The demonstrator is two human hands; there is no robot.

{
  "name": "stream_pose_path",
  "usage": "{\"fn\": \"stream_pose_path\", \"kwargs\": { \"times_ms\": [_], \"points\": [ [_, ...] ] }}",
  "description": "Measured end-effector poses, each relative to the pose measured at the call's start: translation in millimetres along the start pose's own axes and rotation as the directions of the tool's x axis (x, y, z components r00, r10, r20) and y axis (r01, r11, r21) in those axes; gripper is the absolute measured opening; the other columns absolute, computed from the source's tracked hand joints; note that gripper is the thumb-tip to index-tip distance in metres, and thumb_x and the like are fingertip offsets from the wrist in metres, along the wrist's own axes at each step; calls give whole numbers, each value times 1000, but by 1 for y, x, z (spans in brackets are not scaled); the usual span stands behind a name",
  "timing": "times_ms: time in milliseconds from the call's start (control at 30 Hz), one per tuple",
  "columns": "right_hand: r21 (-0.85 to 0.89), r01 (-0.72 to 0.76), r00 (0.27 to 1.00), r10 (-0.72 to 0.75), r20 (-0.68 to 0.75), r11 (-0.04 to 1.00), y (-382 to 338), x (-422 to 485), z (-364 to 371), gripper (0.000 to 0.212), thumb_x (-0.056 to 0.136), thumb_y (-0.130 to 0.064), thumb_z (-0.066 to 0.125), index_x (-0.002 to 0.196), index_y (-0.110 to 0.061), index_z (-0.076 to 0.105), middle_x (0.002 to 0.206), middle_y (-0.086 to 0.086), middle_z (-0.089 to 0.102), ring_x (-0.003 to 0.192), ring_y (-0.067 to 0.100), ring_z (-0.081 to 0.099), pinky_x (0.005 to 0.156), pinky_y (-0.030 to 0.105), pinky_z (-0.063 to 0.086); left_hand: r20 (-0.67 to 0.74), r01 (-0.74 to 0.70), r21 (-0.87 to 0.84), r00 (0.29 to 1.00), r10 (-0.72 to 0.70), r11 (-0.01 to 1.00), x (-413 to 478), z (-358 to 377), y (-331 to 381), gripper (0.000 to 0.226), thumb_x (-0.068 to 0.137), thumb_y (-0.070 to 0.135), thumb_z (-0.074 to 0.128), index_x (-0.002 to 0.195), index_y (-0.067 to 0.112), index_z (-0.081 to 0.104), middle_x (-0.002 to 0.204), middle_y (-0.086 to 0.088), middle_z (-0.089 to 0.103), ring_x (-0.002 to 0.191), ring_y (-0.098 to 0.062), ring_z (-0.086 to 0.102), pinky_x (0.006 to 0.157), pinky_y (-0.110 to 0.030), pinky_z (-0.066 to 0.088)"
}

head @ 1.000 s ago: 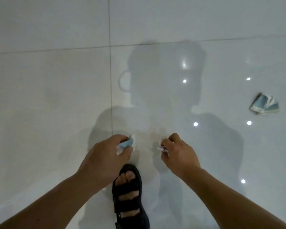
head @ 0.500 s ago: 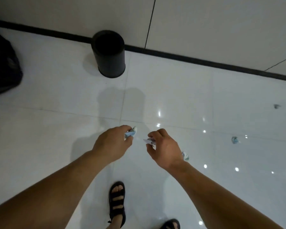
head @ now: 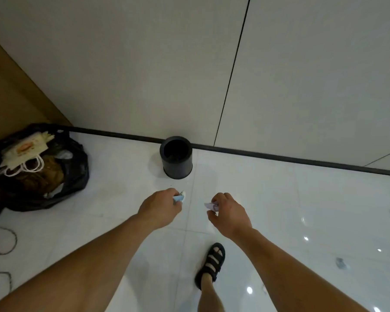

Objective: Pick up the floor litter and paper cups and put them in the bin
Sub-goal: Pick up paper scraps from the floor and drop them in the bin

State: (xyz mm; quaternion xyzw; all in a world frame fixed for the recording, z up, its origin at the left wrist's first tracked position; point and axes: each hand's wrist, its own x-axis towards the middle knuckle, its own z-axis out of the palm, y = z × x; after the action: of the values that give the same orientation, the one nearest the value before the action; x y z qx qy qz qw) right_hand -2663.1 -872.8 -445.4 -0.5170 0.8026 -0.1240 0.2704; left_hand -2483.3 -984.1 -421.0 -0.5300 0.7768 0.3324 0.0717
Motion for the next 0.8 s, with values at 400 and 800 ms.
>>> {"fn": "stream_pose_path", "kwargs": {
  "times_ms": [400,800],
  "points": [
    [4,17,998,-18,57,1000,-6,189,-81,29,93,-37,58,116,-19,54,114,-2,55,86,15,57,71,20,44,-11,114,-80,993,-116,990,151,-75,41,26,94,45,48,111,27,57,96,5,63,85,-15,60,74,-27,50],
    [58,-163,980,156,121,985,-54,400,7,37,91,-43,61,123,-27,51,118,-8,55,94,7,56,75,13,42,119,76,-174,991,-56,982,384,-126,-46,22,94,36,52,109,22,60,95,7,62,85,-9,58,69,-19,49]
  ]
}}
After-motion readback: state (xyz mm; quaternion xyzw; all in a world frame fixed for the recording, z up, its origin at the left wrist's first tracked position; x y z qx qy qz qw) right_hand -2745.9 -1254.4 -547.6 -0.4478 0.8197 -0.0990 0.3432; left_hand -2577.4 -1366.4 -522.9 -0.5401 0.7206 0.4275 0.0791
